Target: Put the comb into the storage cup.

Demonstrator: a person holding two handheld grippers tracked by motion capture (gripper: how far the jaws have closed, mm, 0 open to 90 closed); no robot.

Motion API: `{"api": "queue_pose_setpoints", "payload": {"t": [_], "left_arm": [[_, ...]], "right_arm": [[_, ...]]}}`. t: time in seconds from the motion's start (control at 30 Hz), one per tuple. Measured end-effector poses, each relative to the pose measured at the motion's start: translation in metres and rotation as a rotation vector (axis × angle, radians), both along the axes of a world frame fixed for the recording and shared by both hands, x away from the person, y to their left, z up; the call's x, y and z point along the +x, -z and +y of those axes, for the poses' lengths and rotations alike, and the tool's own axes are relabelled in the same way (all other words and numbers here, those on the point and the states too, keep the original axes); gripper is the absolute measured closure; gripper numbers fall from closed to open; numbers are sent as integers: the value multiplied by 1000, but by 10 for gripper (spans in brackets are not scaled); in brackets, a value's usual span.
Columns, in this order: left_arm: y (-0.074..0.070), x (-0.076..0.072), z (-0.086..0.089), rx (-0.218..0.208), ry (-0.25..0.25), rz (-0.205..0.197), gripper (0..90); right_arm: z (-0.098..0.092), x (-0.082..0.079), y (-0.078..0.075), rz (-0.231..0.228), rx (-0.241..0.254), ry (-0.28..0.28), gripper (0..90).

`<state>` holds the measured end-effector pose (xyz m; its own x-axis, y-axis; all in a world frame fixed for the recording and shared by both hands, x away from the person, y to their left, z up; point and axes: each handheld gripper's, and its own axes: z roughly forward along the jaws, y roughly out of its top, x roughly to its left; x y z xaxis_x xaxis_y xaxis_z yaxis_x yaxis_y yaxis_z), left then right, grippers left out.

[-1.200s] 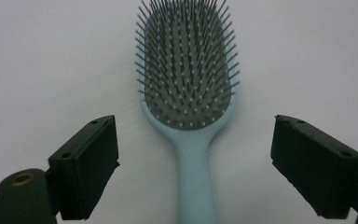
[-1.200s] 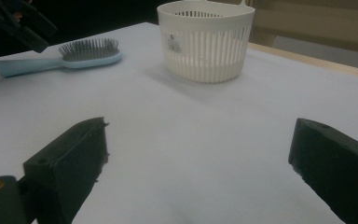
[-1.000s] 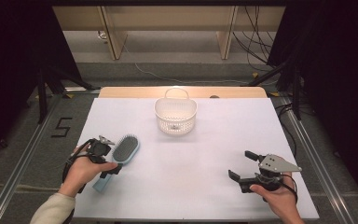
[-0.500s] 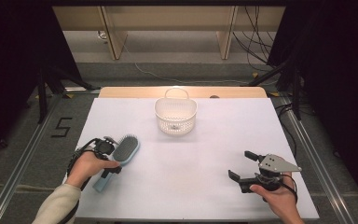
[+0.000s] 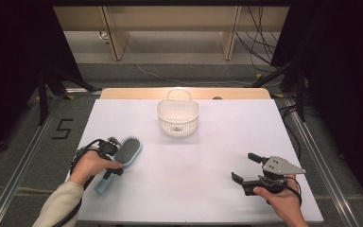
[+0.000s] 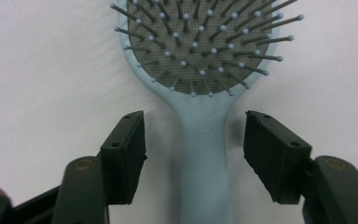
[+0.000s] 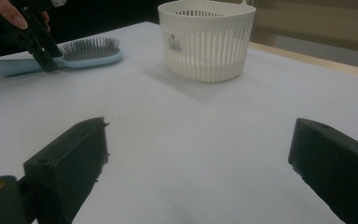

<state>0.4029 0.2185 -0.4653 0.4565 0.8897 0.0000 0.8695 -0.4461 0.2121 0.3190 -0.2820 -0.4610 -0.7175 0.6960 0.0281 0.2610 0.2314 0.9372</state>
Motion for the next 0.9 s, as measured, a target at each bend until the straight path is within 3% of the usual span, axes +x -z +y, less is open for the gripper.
{"api": "queue_pose_setpoints", "payload": {"t": [0.6, 0.9], "left_arm": [[0, 7, -3, 16, 20, 65, 526], [-1, 9, -5, 28, 17, 76, 602]], "right_arm": [[0, 0, 0, 1, -2, -2, 54], [0, 0, 0, 3, -4, -3, 56]]}}
